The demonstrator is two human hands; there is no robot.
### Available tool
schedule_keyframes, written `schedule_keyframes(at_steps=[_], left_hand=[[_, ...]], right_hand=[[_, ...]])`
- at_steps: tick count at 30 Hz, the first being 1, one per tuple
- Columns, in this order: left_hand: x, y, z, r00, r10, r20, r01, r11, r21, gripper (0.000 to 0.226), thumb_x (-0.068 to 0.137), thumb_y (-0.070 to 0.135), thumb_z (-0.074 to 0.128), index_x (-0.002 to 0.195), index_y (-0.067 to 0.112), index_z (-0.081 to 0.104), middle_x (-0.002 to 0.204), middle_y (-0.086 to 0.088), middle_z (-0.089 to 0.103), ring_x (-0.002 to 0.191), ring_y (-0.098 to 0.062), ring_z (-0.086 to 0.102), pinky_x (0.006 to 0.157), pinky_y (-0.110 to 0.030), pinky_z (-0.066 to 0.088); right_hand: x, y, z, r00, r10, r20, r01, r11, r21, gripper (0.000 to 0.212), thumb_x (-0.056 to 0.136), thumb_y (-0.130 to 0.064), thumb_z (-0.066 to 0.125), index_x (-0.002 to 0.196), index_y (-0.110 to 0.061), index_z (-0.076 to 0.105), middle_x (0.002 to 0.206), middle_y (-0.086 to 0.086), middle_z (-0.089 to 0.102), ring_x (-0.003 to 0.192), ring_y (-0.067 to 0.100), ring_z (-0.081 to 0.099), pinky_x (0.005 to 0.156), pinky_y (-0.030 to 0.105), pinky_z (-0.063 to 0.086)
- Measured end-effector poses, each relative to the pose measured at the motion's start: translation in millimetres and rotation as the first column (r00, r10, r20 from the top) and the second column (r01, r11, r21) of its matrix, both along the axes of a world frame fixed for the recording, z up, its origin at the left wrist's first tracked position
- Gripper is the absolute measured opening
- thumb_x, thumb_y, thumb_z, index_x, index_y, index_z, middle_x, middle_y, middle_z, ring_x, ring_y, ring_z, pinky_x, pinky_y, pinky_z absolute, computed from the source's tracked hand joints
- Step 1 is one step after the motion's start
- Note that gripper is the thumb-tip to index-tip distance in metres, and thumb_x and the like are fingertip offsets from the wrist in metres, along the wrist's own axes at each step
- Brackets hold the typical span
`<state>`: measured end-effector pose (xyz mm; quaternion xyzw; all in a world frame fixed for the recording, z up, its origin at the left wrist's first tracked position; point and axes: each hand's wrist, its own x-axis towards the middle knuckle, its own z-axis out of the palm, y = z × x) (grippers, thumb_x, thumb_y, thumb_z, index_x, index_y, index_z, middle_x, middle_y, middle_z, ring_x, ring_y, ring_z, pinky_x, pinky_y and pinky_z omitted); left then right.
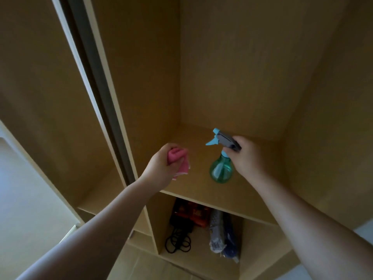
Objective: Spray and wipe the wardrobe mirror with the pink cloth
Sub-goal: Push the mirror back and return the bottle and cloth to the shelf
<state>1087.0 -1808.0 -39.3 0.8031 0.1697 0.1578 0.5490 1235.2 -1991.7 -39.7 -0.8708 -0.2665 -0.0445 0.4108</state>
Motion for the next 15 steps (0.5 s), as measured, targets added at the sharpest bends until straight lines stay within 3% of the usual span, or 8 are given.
schedule_keyframes(at_steps=[2,9,15], left_hand=[[-23.9,14.8,2.5,1.000,-0.017,0.017,0.017,1.000,0.003,0.030,0.092,0.016,0.060,0.119,0.027,0.052,0.106,0.007,0.057,0.091,-0.014,0.063,0.069,-0.041,0.061],[-134.2,94.4,2.2,0.998,-0.008,0.069,0.008,1.000,0.012,0.024,0.091,0.014,0.061,0.111,0.026,0.057,0.101,0.003,0.062,0.090,-0.021,0.066,0.068,-0.045,0.060],[-230.5,169.8,-0.2,0.997,0.015,0.070,-0.017,1.000,0.023,0.023,0.090,0.017,0.063,0.108,0.030,0.057,0.101,0.004,0.061,0.086,-0.020,0.067,0.065,-0.047,0.060]], right_hand=[[-30.0,8.1,10.5,0.999,0.021,0.030,-0.022,1.000,0.014,0.019,0.089,-0.020,0.066,0.108,-0.019,0.065,0.092,-0.003,0.064,0.082,0.014,0.060,0.070,0.030,0.050],[-144.7,62.1,15.0,0.998,0.042,0.039,-0.045,0.996,0.080,0.017,0.086,-0.015,0.069,0.102,-0.018,0.068,0.089,-0.004,0.068,0.083,0.014,0.064,0.074,0.035,0.053],[-232.9,122.7,4.9,0.998,0.067,0.001,-0.066,0.985,0.162,0.021,0.084,-0.010,0.071,0.103,-0.018,0.069,0.090,-0.001,0.069,0.083,0.010,0.065,0.065,0.012,0.050]])
